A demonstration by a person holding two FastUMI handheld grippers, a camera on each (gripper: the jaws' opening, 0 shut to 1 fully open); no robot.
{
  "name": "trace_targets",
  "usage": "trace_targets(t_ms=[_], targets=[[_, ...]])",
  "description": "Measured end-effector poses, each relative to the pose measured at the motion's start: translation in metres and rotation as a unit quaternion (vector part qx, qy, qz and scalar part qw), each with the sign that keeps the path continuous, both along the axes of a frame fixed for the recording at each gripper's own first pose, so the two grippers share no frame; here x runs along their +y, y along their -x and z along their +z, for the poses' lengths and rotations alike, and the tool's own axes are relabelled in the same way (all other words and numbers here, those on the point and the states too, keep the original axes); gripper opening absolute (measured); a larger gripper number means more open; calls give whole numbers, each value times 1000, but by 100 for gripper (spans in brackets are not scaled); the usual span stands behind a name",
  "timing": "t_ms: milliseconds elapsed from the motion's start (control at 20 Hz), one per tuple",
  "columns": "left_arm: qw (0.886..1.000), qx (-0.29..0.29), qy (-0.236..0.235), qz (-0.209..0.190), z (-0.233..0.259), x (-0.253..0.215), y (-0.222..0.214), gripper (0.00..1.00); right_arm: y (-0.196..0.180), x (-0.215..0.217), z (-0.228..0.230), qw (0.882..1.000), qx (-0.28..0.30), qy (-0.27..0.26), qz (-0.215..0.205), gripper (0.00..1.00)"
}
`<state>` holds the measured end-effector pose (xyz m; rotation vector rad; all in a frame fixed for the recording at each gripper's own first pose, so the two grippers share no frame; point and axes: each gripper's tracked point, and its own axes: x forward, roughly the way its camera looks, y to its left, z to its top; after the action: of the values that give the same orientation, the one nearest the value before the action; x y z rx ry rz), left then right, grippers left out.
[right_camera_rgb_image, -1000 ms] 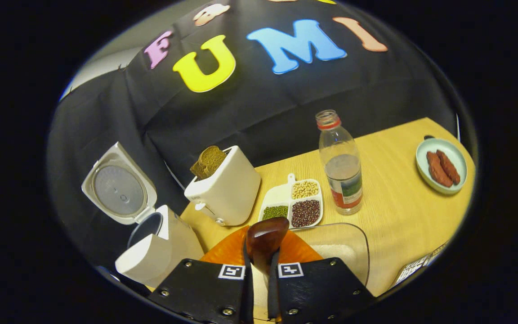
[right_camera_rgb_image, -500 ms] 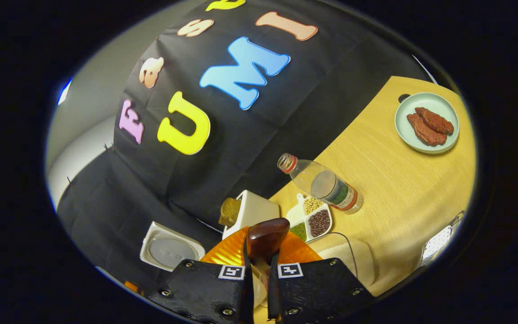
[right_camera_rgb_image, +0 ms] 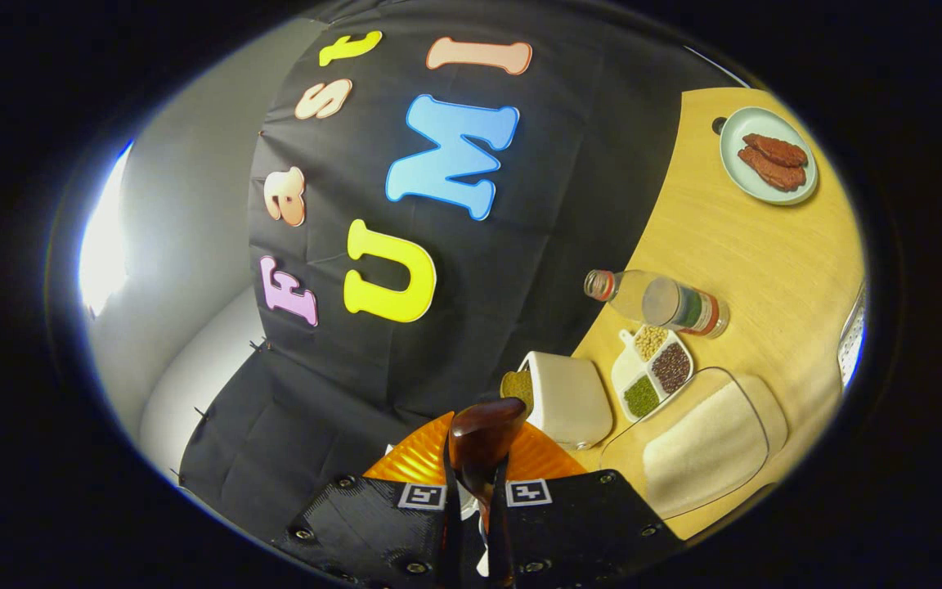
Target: Close the left gripper, press the button to open the rice cooker; take a wooden spoon from the chopstick holder with the right hand, scoop a spoonful of rice and pour it into the rice cooker, then put the wooden spoon back into the chopstick holder.
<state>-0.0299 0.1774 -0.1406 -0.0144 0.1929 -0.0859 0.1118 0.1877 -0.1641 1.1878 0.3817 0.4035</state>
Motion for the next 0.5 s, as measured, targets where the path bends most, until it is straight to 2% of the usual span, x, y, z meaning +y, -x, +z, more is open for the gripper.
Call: trace_targets(t_ms=[150,350,500], targets=[[1000,-6,-4,-17,1,4,4,94,4,26,16,1000,5,-15,15,12],[999,-12,5,-37,3,13,12,94,5,64,37,999,-6,2,40,12],[999,-12,-3,-38,1,27,18,94,3,94,50,998,-20,15,61,12]])
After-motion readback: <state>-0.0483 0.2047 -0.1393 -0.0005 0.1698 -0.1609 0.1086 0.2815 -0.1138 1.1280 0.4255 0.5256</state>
